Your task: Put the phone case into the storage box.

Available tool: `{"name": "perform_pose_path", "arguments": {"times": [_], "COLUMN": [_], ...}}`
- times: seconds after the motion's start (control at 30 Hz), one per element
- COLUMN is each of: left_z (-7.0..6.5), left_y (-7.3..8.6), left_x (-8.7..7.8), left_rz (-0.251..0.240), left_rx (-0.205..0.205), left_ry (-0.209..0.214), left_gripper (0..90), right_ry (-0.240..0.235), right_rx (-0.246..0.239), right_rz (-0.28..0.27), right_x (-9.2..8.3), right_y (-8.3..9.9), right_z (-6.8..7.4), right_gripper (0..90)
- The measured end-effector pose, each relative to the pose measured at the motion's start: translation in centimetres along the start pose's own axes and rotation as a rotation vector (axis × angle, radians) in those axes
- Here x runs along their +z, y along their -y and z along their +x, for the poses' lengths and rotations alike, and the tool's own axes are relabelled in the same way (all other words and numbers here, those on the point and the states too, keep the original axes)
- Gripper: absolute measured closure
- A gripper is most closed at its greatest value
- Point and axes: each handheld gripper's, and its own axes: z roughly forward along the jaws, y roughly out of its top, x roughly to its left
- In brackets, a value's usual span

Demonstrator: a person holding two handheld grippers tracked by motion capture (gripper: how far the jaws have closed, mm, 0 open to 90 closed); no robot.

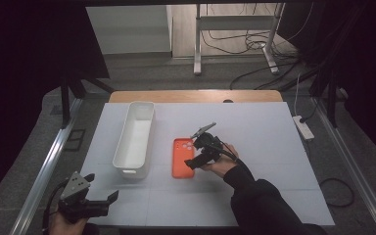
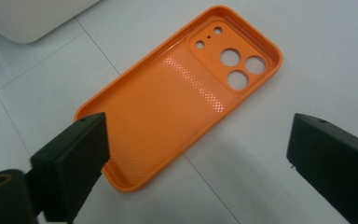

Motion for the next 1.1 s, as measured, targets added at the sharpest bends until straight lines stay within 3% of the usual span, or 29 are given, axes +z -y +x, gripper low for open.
{"name": "perform_pose_path", "arguments": {"times": [0.27,0.43,0.6,0.67,1.1], "left_z": [0.0,0.0,0.0,0.0,0.0], "left_y": [0.0,0.0,0.0,0.0,0.0], "left_x": [0.0,0.0,0.0,0.0,0.0], "left_rz": [0.0,0.0,0.0,0.001,0.001], "left_rx": [-0.001,-0.002,-0.002,-0.002,-0.001], "left_ry": [0.0,0.0,0.0,0.0,-0.001], "left_gripper": [1.7,1.7,1.8,1.8,1.8], "right_ry": [-0.02,-0.048,-0.093,-0.104,-0.071], "right_rx": [-0.047,-0.056,-0.057,-0.054,-0.089], "right_rz": [0.005,0.008,0.01,0.011,0.044], "right_x": [0.4,0.6,0.7,0.8,1.7], "right_y": [-0.2,-0.4,-0.5,-0.5,-0.2], "right_z": [0.3,0.3,0.1,0.2,0.8], "right_gripper": [37.3,56.3,82.4,87.6,89.2]}}
